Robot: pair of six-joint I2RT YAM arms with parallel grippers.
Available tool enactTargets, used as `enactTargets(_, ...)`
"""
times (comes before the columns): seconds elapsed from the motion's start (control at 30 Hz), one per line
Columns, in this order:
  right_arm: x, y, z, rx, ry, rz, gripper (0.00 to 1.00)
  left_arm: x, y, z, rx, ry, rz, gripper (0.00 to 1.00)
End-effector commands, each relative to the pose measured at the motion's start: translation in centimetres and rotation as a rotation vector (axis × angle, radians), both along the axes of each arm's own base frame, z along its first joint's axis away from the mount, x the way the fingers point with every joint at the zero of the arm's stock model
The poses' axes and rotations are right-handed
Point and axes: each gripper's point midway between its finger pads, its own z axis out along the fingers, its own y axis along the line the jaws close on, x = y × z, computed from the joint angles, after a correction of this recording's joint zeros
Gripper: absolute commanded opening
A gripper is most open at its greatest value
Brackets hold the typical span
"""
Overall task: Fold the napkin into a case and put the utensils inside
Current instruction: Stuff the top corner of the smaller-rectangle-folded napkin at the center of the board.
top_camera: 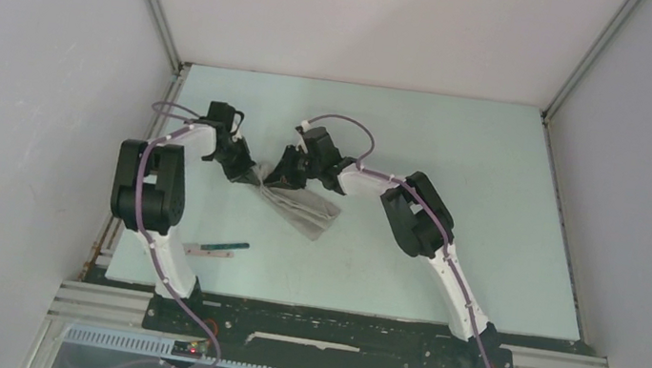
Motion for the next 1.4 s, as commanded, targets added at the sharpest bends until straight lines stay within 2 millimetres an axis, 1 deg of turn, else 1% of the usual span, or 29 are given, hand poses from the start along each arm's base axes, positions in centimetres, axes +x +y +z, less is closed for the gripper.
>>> enactTargets(0.0,-1.5,0.9,2.0,-0.003,-0.032,0.040,0.26,2.3,-1.2,0.6,-0.037,-0.058,-0.007,0.00)
enactTargets(0.03,-1.6,1.0,2.1,-0.005,-0.033,0.043,0.26,2.2,-1.1,0.3,-0.036,-0.050,-0.007,0.01)
enactTargets(0.1,-1.8,1.0,2.5,-0.005,-0.036,0.050,0.26,1.9,-1.2,-0.2,-0.040,-0.039,-0.008,0.05)
enactTargets(0.17,-1.8,0.7,3.3,-0.021,-0.055,0.057,0.28,1.4,-1.2,-0.9,-0.041,-0.018,-0.003,0.10)
enactTargets(0.2,-1.6,0.6,4.0,-0.032,-0.068,0.063,0.29,1.0,-1.1,-1.4,-0.043,0.004,0.000,0.13)
enactTargets(0.27,-1.6,0.0,4.8,-0.070,-0.093,0.084,0.31,0.3,-1.0,-2.2,-0.039,0.047,0.001,0.13)
enactTargets(0.33,-1.6,-0.8,6.3,-0.110,-0.144,0.106,0.34,-0.3,-0.8,-2.4,-0.026,0.057,-0.002,0.13)
enactTargets(0.4,-1.6,-1.8,7.9,-0.140,-0.205,0.129,0.38,-0.5,-0.6,-1.4,-0.015,0.025,-0.006,0.18)
enactTargets(0.5,-2.0,-3.1,10.1,-0.165,-0.269,0.184,0.42,-0.3,-0.3,1.5,0.005,-0.052,-0.021,0.26)
enactTargets(0.57,-2.4,-4.1,11.2,-0.177,-0.297,0.217,0.43,-0.2,-0.3,3.2,0.011,-0.089,-0.033,0.30)
enactTargets(0.63,-2.9,-5.6,11.6,-0.230,-0.328,0.251,0.45,-0.2,-0.5,4.5,-0.001,-0.115,-0.046,0.33)
enactTargets(0.7,-3.3,-7.6,11.9,-0.317,-0.433,0.312,0.48,-0.1,-0.9,5.2,-0.025,-0.130,-0.057,0.34)
enactTargets(0.8,-3.7,-10.5,10.6,-0.475,-0.542,0.383,0.50,0.3,-1.3,5.2,-0.046,-0.133,-0.062,0.35)
enactTargets(0.9,-3.8,-12.5,9.8,-0.622,-0.636,0.428,0.51,1.0,-1.8,4.7,-0.080,-0.116,-0.072,0.33)
enactTargets(0.97,-4.3,-12.7,9.9,-0.646,-0.680,0.457,0.52,1.6,-2.1,4.1,-0.092,-0.107,-0.069,0.31)
enactTargets(1.1,-5.0,-12.6,8.7,-0.691,-0.716,0.511,0.51,2.3,-2.1,2.4,-0.094,-0.071,-0.074,0.26)
enactTargets(1.2,-5.6,-12.2,7.6,-0.727,-0.740,0.547,0.50,2.3,-1.9,1.2,-0.083,-0.045,-0.069,0.24)
enactTargets(1.27,-5.9,-11.8,7.2,-0.721,-0.744,0.569,0.49,2.1,-1.7,0.7,-0.072,-0.030,-0.069,0.23)
enactTargets(1.37,-6.3,-11.2,6.8,-0.719,-0.762,0.589,0.50,1.8,-1.4,0.4,-0.056,-0.027,-0.069,0.23)
